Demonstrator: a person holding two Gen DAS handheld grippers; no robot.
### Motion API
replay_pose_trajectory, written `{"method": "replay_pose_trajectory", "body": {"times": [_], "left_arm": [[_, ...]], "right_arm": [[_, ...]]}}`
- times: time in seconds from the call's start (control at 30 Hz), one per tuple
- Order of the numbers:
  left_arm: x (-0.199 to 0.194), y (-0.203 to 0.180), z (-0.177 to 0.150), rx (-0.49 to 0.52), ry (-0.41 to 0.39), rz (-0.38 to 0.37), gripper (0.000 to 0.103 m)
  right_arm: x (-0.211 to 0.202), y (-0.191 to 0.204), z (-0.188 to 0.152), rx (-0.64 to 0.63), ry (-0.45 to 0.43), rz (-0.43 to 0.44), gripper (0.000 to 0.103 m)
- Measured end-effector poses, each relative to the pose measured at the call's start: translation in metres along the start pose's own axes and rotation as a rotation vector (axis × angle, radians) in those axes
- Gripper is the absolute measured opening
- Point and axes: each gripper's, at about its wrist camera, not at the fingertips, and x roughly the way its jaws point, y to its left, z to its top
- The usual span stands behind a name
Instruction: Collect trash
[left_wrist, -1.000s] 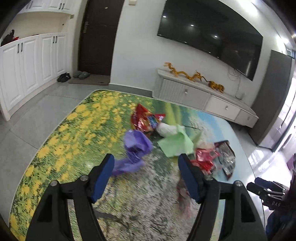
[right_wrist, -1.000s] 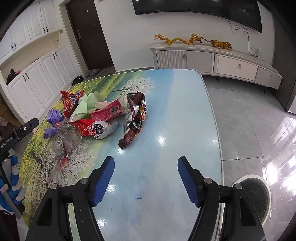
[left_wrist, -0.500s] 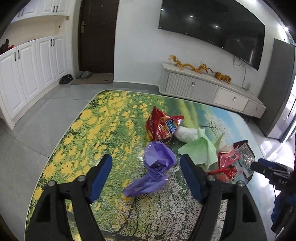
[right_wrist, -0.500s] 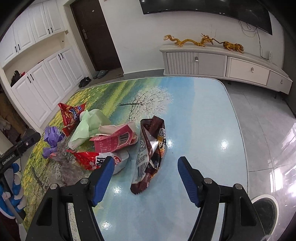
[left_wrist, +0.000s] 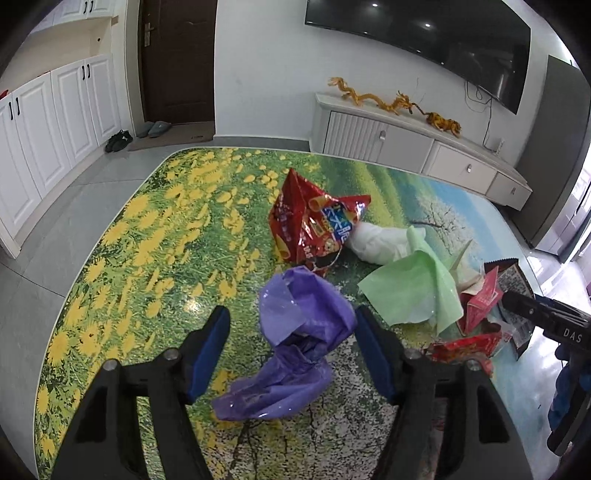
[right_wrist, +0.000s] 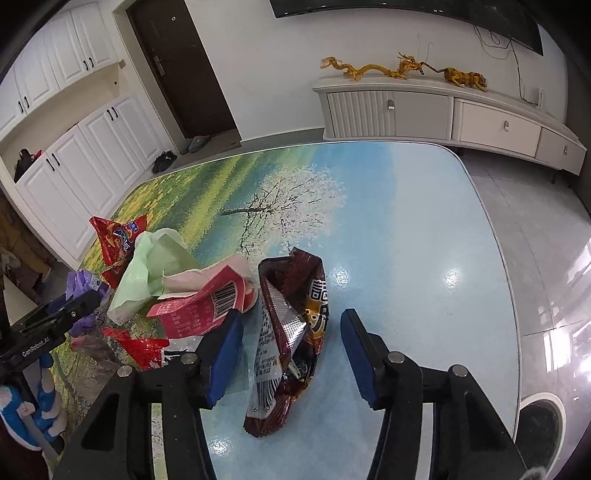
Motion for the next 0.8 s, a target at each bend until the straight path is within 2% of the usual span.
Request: {"method": "replay_pose_trajectory", "body": {"times": [0.03,0.1,0.23,0.5,0.67,0.8], "left_arm": [[0.002,0.0,-0.001,-0.004,0.01,-0.004,0.053],[0.005,0.002,-0.001,-0.013,0.022,-0.009,0.042],[0.001,0.004,-0.004,-0.032,0.034,-0.027,0.036],[-0.034,0.005,-0.003,-0.053,-0.025,0.003,0.032],[-0.067,0.001,-0.001,-0.066,-0.086,0.025,0.031],[-0.094,-0.012,0.004,-0.059,-0.131,0.007,0.031]], "right_arm": [[0.0,-0.001,0.0,0.0,0.0,0.0,0.048],[0.0,-0.002,0.0,0.005,0.001,0.005,0.038],[-0.006,-0.002,-0.003,0.0,-0.02,0.002,0.029],[-0.04,-0.002,-0.017,0.012,-0.078,0.018,0.022],[-0.075,-0.003,-0.03,0.019,-0.124,0.034,0.021],[-0.109,-0.008,-0.04,0.025,-0.174,0.033,0.021]]}}
